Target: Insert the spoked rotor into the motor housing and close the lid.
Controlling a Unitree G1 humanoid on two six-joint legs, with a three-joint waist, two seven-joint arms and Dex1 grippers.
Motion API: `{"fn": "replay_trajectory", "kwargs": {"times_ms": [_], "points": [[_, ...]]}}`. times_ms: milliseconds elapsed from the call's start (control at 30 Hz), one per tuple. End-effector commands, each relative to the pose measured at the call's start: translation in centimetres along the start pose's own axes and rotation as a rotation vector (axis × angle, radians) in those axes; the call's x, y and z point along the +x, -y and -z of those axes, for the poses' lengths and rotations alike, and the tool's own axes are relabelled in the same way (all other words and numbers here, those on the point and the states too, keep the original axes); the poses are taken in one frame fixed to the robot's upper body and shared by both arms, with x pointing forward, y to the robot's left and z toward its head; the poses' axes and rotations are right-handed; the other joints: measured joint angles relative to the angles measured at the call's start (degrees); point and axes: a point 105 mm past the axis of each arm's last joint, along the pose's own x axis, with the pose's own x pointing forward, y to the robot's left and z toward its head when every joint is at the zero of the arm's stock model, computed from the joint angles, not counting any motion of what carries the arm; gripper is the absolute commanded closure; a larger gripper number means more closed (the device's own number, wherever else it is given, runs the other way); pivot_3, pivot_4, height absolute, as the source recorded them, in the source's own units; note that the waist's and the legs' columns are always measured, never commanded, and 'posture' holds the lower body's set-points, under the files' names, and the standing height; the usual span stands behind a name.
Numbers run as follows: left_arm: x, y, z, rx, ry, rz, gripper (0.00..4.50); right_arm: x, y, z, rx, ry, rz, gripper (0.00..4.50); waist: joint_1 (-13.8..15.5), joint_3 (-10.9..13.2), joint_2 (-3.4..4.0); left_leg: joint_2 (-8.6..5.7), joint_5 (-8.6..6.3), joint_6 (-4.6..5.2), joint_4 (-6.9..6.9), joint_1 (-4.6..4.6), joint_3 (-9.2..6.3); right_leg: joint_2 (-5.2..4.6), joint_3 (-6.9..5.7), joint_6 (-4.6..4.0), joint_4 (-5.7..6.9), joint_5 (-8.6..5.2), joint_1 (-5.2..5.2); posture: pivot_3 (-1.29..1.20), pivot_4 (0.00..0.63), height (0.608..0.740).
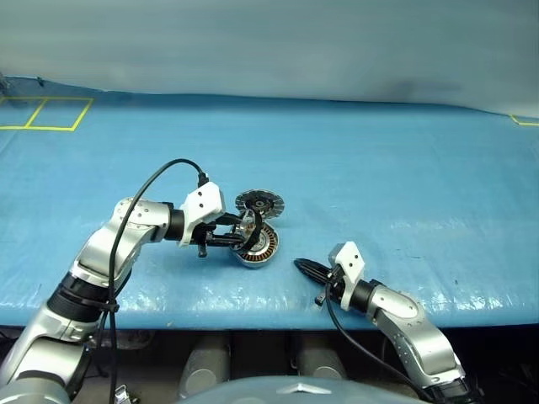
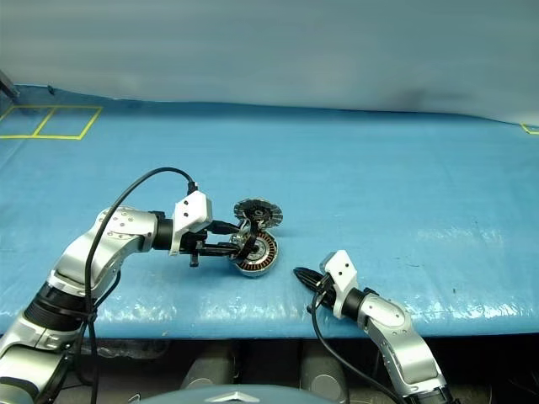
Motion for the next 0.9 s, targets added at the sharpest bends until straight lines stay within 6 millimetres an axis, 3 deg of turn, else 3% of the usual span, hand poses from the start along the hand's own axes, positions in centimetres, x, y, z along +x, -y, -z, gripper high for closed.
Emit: {"fn": "replay_trajectory", "kwargs": {"times_ms": [33, 900], "points": [[-0.4, -0.1, -0.4, 0.029, -0.017, -0.006, 2.88, 0.3, -0.3, -0.5, -0.009, 0.016, -0.009, 4.5, -0.09, 0.0, 0.0, 0.0, 0.0, 0.0, 0.0, 0.0, 0.0, 0.0, 0.0, 0.0, 0.0, 0.0, 0.0, 0.0, 0.15, 0.74], [1.1, 0.1, -0.8, 0.089, -0.098, 0.109, 2.88, 0.2, 0.1, -0.3, -0.004, 0.012, 0.03, 4.5, 0.23, 0.0, 0.0, -0.01, 0.0, 0.0, 0.03, 0.01, 0.0, 0.0, 0.0, 0.01, 0.0, 0.0, 0.04, 0.0, 0.15, 0.74]]}}
